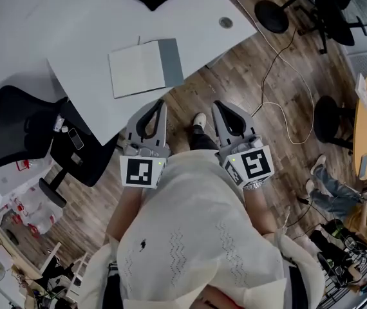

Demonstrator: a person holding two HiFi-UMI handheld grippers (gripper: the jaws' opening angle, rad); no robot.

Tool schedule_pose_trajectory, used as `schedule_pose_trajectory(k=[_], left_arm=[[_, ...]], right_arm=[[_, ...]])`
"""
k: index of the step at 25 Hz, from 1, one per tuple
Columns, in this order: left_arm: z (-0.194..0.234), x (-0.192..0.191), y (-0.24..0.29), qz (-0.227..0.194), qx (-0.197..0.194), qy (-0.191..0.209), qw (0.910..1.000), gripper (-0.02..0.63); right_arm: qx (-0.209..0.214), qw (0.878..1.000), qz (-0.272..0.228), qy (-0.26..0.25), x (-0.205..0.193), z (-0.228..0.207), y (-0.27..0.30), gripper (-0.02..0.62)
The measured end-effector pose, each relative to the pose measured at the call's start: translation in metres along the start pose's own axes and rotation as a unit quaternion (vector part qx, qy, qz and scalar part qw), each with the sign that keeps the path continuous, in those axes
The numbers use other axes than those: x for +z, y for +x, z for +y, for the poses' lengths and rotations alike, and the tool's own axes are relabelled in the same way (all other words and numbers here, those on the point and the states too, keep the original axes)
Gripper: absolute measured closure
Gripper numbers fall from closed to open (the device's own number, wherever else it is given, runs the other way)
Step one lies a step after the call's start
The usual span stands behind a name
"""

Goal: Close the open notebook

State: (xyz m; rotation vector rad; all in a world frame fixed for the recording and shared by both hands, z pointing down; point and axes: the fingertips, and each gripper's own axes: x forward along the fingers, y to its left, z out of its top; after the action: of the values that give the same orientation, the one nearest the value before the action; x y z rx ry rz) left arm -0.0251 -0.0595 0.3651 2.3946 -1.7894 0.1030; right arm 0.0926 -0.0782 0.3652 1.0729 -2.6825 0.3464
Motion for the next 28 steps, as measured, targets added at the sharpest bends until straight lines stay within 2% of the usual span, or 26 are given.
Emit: schedule_pose_trajectory(k=[5, 16, 23, 28], left_arm=[[-0.005, -0.004, 0.022, 0.008, 0.025, 0.017, 0.9995, 0.592], [-0.015, -0.051, 0.058, 0.066, 0.066, 0.035, 0.995, 0.592], [-0.018, -0.087, 0.061, 0.111, 0.079, 0.03, 0.9902, 0.591], [-0.02, -0.095, 0.064, 0.123, 0.077, 0.021, 0.9892, 0.591]], right_arm=[[0.032, 0.999, -0.001, -0.011, 0.01, -0.022, 0.012, 0.594], [0.099, 0.995, 0.013, -0.03, 0.008, -0.056, 0.025, 0.594], [0.122, 0.992, 0.022, -0.037, -0.001, -0.055, 0.032, 0.594], [0.133, 0.99, 0.034, -0.045, -0.007, -0.047, 0.036, 0.594]])
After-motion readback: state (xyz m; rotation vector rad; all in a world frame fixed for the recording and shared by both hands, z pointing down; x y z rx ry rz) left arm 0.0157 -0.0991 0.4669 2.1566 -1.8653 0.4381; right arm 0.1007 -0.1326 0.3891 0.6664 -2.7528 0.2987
